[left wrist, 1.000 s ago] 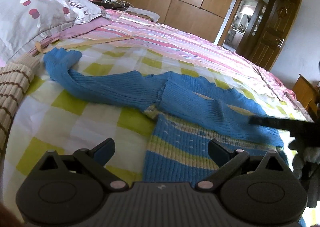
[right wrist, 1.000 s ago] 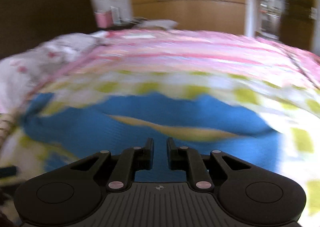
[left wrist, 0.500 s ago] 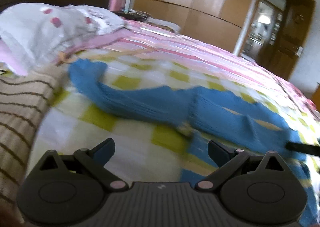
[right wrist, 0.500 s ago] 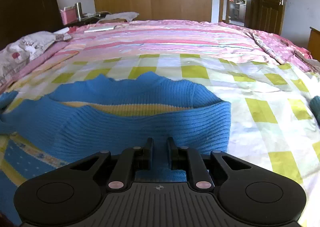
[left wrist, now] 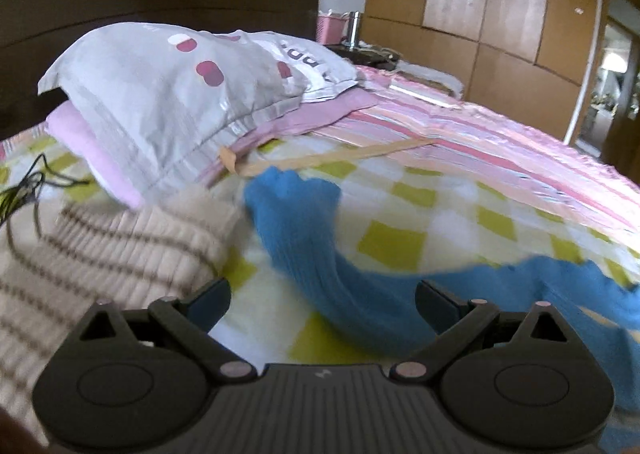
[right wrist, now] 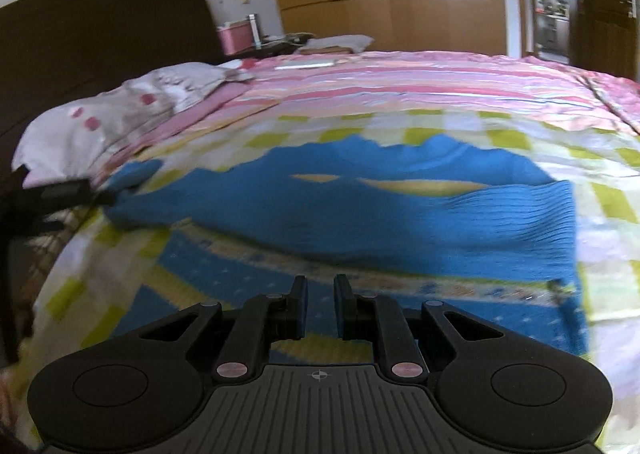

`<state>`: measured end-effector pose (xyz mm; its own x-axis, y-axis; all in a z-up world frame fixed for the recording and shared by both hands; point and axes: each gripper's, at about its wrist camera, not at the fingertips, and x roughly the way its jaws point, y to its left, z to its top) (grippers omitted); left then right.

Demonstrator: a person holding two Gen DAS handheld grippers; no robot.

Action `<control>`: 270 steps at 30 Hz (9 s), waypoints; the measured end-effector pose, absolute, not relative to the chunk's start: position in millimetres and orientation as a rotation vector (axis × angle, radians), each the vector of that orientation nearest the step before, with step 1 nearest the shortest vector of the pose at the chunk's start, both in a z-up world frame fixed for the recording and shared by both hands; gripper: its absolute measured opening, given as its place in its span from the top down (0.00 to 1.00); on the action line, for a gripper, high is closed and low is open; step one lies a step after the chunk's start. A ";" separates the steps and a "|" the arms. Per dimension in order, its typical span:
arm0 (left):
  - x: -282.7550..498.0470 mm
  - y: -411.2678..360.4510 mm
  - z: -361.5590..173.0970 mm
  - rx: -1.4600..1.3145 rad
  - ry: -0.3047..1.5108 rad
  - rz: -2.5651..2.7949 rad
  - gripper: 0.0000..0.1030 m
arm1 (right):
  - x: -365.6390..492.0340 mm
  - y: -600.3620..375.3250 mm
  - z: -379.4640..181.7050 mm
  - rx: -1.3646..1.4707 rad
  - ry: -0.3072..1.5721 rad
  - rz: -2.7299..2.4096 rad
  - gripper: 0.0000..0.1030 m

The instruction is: Fold small clothes

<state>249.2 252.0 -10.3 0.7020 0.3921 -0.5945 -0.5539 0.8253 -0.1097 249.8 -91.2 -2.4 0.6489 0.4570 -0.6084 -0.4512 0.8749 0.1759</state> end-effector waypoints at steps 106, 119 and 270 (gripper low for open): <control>207.9 237.1 -27.7 -0.429 0.537 0.278 0.64 | 387.7 109.4 -8.3 0.491 0.935 0.724 0.93; 212.2 221.5 -29.0 -0.387 0.533 0.216 0.56 | 404.0 4.4 48.7 0.512 0.767 0.580 0.93; 169.3 141.1 -23.9 -0.121 0.736 0.056 0.50 | 233.6 -235.3 8.4 0.240 0.887 0.193 0.80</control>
